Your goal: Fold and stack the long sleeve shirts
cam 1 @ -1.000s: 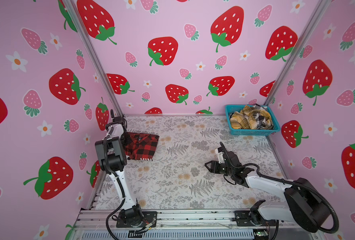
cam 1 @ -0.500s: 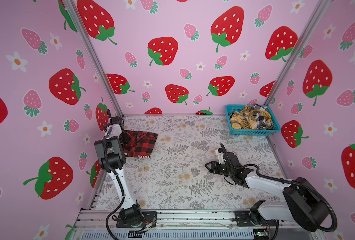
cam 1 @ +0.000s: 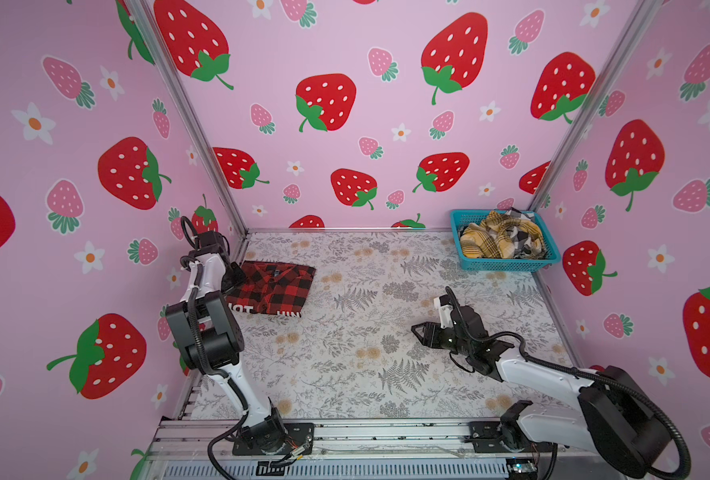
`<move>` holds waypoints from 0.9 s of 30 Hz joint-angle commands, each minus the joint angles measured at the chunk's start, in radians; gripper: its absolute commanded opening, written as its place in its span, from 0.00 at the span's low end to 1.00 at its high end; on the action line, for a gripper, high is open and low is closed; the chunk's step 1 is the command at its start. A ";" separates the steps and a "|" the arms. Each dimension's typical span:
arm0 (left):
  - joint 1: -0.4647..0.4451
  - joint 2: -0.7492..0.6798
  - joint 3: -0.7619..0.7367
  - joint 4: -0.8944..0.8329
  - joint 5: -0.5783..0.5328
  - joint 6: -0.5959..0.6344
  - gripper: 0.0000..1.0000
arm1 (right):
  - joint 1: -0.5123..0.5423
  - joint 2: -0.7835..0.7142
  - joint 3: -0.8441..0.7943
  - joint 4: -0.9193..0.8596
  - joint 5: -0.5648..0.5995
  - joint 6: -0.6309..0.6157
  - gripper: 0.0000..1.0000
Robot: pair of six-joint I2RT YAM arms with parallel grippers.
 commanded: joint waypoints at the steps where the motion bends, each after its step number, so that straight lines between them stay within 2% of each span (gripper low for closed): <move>1: 0.029 0.077 0.002 -0.016 0.074 -0.037 0.22 | 0.006 -0.033 -0.010 0.016 0.027 0.016 0.53; 5: 0.070 0.142 0.032 -0.020 0.105 -0.038 0.17 | 0.010 -0.033 -0.008 0.014 0.035 0.021 0.53; 9: 0.098 0.168 0.037 -0.018 0.130 -0.042 0.17 | 0.012 -0.023 -0.004 0.009 0.041 0.022 0.53; 18: 0.109 0.161 -0.063 0.000 0.216 -0.089 0.15 | 0.012 -0.030 -0.009 0.005 0.051 0.026 0.53; 25: 0.094 0.025 -0.179 0.059 0.251 -0.128 0.14 | 0.012 -0.085 -0.025 -0.008 0.056 0.024 0.53; 27: 0.077 -0.036 -0.211 0.073 0.256 -0.142 0.19 | 0.013 -0.091 -0.022 -0.013 0.055 0.022 0.53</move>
